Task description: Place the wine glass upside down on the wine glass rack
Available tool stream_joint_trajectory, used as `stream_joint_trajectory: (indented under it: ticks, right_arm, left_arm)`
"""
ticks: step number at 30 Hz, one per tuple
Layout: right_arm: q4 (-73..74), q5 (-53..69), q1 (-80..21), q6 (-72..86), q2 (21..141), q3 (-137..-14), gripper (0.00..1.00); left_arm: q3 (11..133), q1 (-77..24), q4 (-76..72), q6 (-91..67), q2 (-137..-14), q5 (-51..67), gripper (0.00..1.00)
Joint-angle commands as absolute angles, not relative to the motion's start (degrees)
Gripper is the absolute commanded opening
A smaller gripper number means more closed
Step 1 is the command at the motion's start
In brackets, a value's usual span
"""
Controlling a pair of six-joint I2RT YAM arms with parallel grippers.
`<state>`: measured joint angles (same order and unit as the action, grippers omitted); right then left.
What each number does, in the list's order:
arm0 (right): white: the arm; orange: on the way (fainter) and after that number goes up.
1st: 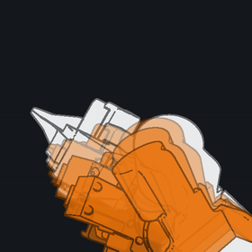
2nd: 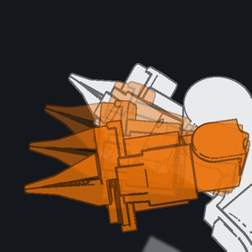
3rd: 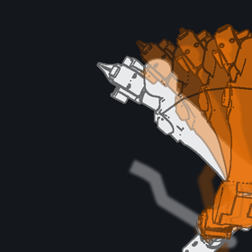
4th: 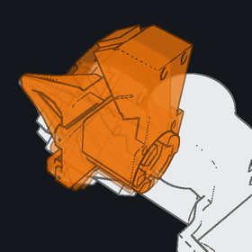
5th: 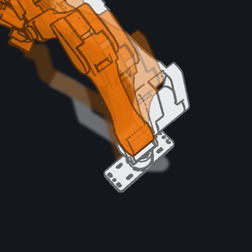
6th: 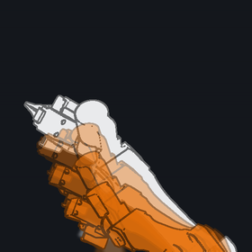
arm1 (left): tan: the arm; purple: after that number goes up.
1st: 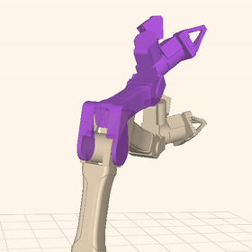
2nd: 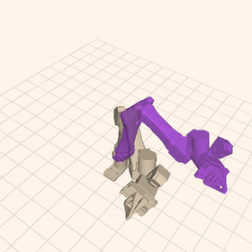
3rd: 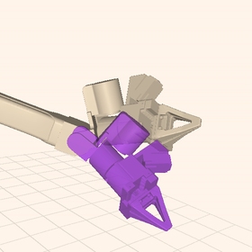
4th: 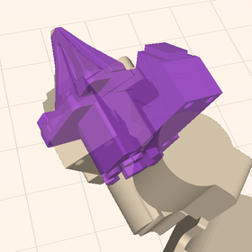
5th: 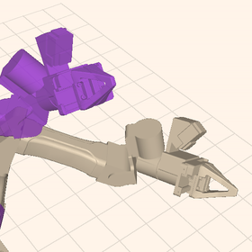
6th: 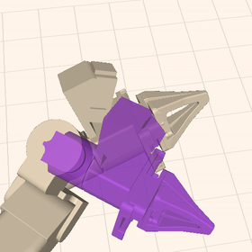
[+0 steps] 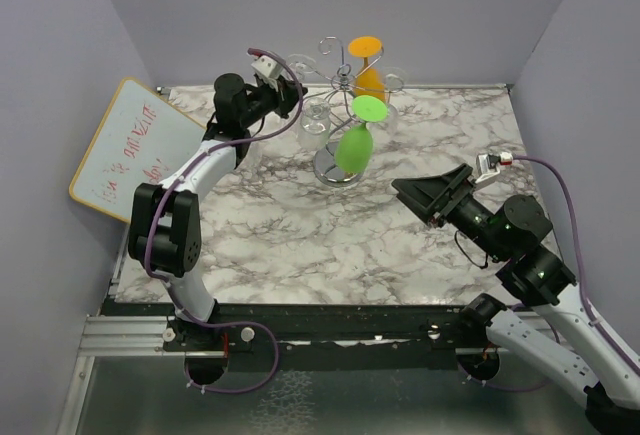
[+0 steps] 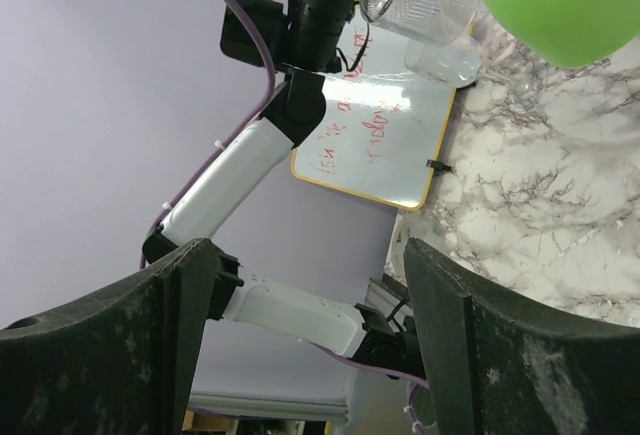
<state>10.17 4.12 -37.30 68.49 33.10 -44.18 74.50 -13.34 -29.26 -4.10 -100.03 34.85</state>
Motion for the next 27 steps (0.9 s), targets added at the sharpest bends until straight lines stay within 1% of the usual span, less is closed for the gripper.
stream_joint_trajectory:
  ticks: [1,9,15,19,25,26,27]
  right_arm:
    - [10.2,3.55,-37.58,68.9,32.9,-43.25,0.8]
    - [10.37,3.25,-37.53,68.99,32.25,-42.9,0.8]
    - [10.87,2.82,-37.53,69.13,31.82,-42.81,0.8]
    - [10.93,2.72,-37.55,69.17,31.82,-42.87,0.8]
    - [10.92,3.07,-37.53,69.56,31.85,-42.58,0.8]
    - [10.9,2.96,-37.53,69.65,31.78,-42.59,0.8]
    - [10.91,2.86,-37.53,69.69,31.65,-42.4,0.8]
  left_arm:
    - [74.9,-13.01,-32.92,-7.11,-100.28,30.41,0.0]
    - [72.73,-13.01,-35.51,-7.91,-99.15,27.52,0.0]
    - [66.42,-13.01,-42.63,-6.08,-96.27,26.8,0.0]
    - [62.1,-13.01,-48.03,-5.4,-94.62,27.7,0.0]
    - [61.88,-13.01,-48.69,-6.1,-95.4,31.01,0.0]
    - [61.88,-13.01,-48.69,-6.5,-95.63,31.36,0.01]
    - [61.88,-13.01,-48.69,-6.99,-95.74,31.99,0.05]
